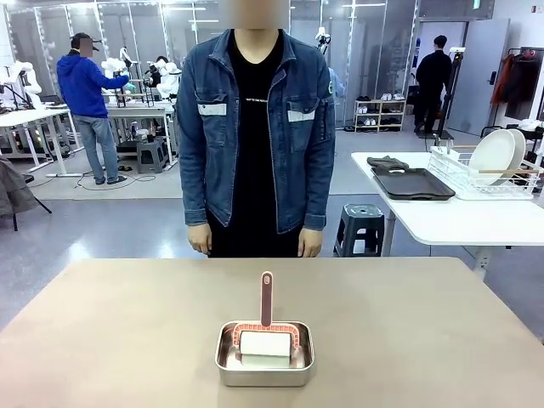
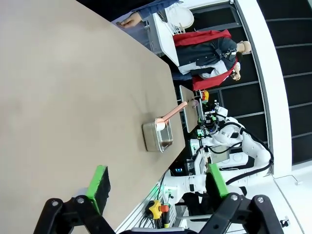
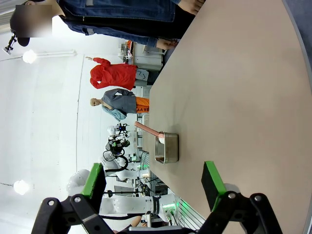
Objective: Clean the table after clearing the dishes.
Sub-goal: Place the Lint Roller back on top of the Airtight Container.
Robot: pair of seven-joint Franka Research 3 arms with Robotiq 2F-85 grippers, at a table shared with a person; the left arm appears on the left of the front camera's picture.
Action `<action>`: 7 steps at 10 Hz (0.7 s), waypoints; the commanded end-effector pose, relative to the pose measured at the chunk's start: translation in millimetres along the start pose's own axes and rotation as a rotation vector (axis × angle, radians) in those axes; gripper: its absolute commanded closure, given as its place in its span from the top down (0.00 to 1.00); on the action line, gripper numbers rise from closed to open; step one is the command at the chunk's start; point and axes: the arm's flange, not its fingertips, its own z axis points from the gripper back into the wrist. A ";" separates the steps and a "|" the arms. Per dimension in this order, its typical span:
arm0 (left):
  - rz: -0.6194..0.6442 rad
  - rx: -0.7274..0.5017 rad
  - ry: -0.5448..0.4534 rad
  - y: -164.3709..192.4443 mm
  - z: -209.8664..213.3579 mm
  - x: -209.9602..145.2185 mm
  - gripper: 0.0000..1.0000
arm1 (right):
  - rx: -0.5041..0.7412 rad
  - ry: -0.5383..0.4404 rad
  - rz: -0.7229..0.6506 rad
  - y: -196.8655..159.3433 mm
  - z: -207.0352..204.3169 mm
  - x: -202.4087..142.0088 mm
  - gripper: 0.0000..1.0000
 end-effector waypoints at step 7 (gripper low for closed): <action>0.001 0.003 0.006 -0.9 3.0 -2.1 1.00 | 0.011 -0.001 0.012 2.8 0.3 0.4 1.00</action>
